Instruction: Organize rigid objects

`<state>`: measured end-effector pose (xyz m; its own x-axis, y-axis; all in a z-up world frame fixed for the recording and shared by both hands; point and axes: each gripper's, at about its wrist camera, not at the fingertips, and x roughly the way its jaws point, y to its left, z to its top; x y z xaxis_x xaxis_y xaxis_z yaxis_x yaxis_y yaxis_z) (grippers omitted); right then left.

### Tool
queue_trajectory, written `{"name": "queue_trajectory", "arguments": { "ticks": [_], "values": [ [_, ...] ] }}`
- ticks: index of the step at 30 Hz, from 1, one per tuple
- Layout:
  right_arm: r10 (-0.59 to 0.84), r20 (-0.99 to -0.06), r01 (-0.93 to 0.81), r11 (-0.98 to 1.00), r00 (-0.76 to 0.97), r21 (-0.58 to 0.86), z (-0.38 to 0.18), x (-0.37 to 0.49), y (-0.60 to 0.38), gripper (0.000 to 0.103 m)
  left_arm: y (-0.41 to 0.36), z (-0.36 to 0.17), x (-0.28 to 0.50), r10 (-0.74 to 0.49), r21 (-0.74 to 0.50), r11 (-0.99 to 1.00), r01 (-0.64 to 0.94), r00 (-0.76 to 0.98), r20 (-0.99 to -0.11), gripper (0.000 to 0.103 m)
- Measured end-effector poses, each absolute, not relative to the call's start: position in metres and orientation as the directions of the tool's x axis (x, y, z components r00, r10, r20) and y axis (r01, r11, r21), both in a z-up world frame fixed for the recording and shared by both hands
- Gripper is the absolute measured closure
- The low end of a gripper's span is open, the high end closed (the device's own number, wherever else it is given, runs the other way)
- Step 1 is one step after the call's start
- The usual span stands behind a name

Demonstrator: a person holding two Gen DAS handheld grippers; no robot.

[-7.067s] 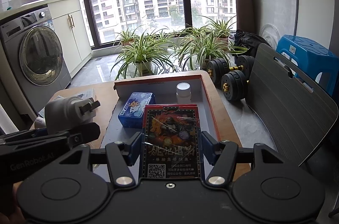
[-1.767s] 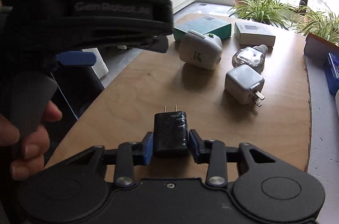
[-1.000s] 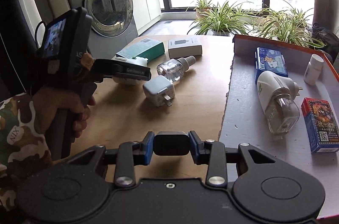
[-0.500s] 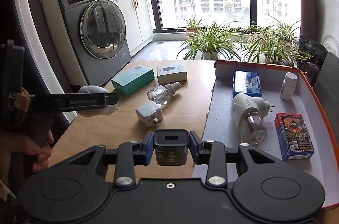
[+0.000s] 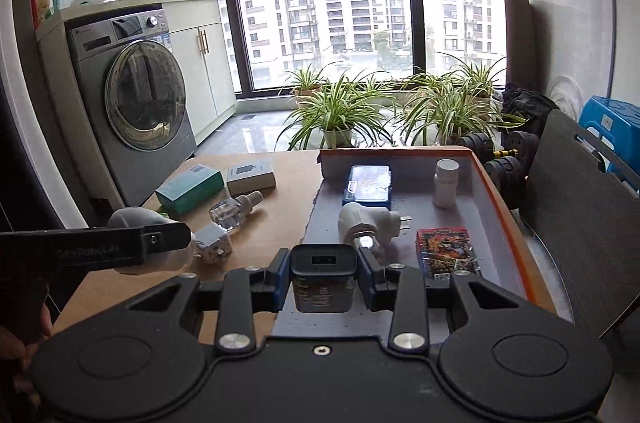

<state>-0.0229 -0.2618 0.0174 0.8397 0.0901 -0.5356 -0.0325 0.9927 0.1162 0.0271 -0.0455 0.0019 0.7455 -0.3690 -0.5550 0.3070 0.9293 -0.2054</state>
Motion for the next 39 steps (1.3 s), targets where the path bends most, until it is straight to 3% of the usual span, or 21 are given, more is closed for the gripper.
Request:
{"name": "queue_trajectory", "arguments": {
  "ticks": [16, 39],
  "values": [
    [-0.045, -0.515, 0.128, 0.984, 0.856, 0.126, 0.02, -0.051, -0.328, 0.06, -0.128, 0.005, 0.004, -0.479, -0.177, 0.869, 0.461, 0.699, -0.531, 0.041],
    [-0.048, -0.516, 0.136, 0.982, 0.855, 0.134, 0.021, -0.055, -0.332, 0.06, -0.136, 0.007, -0.004, -0.468, -0.155, 0.873, 0.462, 0.706, -0.531, 0.041]
  ]
}}
